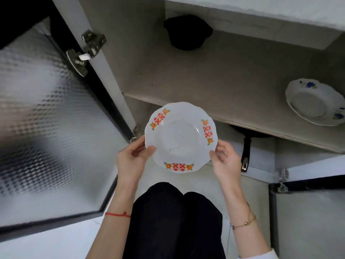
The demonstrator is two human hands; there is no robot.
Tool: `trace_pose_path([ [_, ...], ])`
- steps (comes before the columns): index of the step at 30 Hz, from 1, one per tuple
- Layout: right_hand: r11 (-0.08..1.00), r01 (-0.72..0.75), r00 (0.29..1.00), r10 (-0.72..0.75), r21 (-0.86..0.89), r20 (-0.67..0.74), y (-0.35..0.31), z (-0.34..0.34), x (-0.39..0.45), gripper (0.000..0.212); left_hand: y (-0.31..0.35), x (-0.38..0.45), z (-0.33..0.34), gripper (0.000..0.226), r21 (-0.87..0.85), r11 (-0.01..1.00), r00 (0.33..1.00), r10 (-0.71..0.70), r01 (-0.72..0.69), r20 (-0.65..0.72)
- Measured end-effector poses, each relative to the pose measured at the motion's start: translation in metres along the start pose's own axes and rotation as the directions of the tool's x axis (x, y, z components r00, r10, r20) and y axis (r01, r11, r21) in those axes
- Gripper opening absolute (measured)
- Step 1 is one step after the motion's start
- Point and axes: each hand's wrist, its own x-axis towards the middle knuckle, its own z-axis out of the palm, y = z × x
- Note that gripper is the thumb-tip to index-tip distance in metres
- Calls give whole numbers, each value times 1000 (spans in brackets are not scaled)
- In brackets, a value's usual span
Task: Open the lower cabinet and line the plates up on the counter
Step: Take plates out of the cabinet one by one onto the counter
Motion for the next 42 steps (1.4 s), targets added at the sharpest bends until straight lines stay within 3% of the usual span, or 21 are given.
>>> trace_pose_path([
  [6, 984, -177, 982, 179, -25, 56, -63, -21, -58, 31, 70, -55, -32, 41, 5, 990, 989, -144, 144, -27],
  [15, 952, -293, 950, 301, -93, 88, -202, -81, -157, 28, 209, -156, -85, 41, 17, 964, 964, -265, 266, -30],
  [28, 985, -173, 983, 174, -28, 61, -382, -164, -224, 30, 389, -231, -105, 39, 41, 986, 986, -166, 165, 18],
  [42, 995, -92, 994, 93, 25, -63, -460, -167, -140, 29, 483, -144, -54, 40, 25, 997, 985, -74, 71, 154],
])
